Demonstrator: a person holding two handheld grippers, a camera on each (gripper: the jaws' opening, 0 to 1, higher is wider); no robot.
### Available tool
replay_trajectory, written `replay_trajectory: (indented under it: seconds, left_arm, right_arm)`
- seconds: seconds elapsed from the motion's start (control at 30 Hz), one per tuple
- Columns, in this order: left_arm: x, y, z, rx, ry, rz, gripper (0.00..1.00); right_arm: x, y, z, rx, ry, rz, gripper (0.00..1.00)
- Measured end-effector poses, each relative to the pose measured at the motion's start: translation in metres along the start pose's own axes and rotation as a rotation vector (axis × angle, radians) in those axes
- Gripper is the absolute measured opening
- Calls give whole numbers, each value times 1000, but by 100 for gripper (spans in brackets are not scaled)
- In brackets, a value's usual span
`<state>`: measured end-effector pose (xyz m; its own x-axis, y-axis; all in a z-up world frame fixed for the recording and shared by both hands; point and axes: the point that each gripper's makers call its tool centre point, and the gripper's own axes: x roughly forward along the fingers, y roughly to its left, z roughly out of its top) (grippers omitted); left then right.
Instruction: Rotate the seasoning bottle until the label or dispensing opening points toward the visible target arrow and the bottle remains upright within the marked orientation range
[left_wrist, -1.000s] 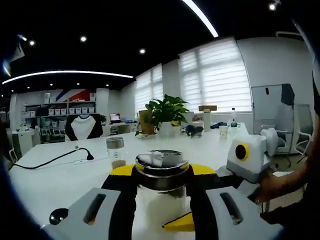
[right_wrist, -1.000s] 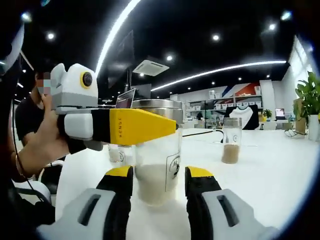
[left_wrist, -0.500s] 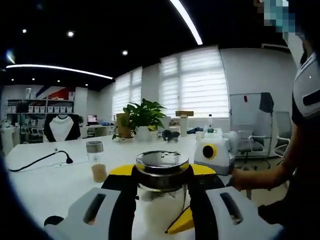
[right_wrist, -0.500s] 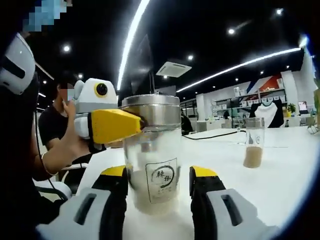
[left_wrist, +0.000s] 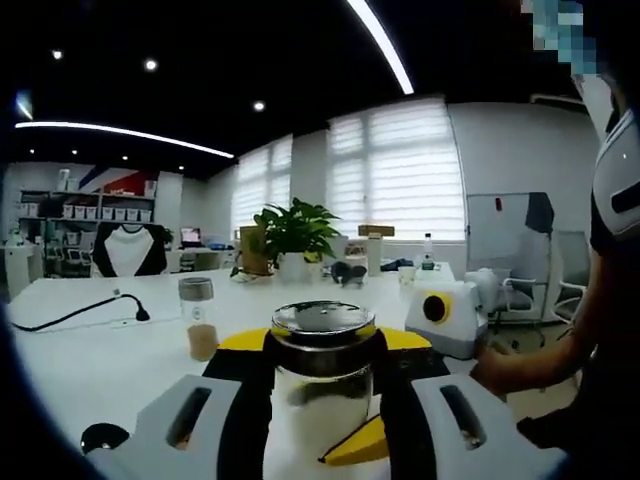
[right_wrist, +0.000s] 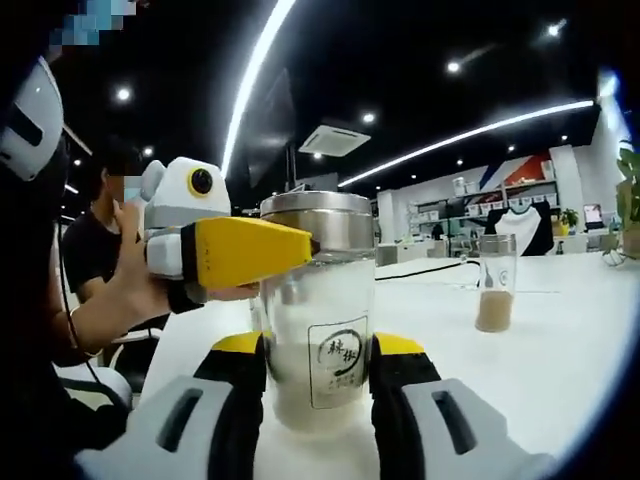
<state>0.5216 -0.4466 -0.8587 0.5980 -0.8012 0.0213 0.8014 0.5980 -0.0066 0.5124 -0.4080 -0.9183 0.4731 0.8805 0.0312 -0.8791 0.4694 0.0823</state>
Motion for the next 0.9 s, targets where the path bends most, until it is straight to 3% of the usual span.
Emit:
replay_trajectory:
  seconds: [0.07, 0.23, 0.33, 0.43, 0.5, 0.6, 0.73, 0.9]
  left_arm:
    - [3, 3, -1, 3, 4, 40, 42]
    - [4, 7, -5, -7, -4, 135, 43]
    - [2, 13, -9, 12, 28, 215, 44]
    - [1, 16, -7, 43, 33, 288, 45]
    - [1, 17, -6, 21, 19, 326, 45]
    - [0, 16, -11, 64, 41, 360, 48]
    - [-1, 18, -13, 62, 50, 387, 50]
    - [-6, 24, -17, 21, 56, 439, 46]
  right_arm:
    - [0, -7, -1, -31, 17, -59, 38]
    - [2, -10, -4, -80, 21, -117, 38]
    - [4, -11, -6, -110, 33, -156, 38]
    - [7, -10, -5, -98, 18, -172, 38]
    - [9, -9, -7, -85, 10, -194, 38]
    - [11, -9, -10, -71, 9, -215, 38]
    - [11, -9, -12, -68, 18, -229, 38]
    - [12, -7, -14, -73, 39, -228, 38]
